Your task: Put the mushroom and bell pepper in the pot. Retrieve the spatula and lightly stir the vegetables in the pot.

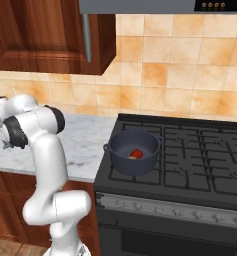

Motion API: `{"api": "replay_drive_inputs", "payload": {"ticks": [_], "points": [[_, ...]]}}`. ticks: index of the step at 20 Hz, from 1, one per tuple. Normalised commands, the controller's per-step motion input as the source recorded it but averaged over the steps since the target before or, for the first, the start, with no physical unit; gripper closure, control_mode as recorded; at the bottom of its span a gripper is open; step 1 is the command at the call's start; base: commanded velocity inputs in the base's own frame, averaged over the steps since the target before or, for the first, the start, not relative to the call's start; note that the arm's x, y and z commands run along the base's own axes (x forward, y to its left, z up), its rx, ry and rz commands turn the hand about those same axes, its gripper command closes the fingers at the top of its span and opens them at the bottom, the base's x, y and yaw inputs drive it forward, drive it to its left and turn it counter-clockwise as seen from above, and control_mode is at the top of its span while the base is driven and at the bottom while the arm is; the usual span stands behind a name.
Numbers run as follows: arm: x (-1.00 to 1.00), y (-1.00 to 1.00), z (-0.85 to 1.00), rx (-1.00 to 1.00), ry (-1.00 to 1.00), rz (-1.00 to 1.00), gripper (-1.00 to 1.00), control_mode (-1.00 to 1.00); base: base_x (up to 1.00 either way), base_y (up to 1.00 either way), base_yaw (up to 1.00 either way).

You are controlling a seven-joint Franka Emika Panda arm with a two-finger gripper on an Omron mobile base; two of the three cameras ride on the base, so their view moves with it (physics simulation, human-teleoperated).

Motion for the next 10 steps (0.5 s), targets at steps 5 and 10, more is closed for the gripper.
{"api": "replay_drive_inputs", "payload": {"ticks": [5, 10], "points": [[-0.44, -0.19, 0.68, 0.05, -0.09, -0.08, 1.00, -1.00, 0.00, 0.00, 0.00], [-0.45, -0.15, 0.51, 0.10, -0.09, 0.00, 1.00, -1.00, 0.00, 0.00, 0.00]]}}
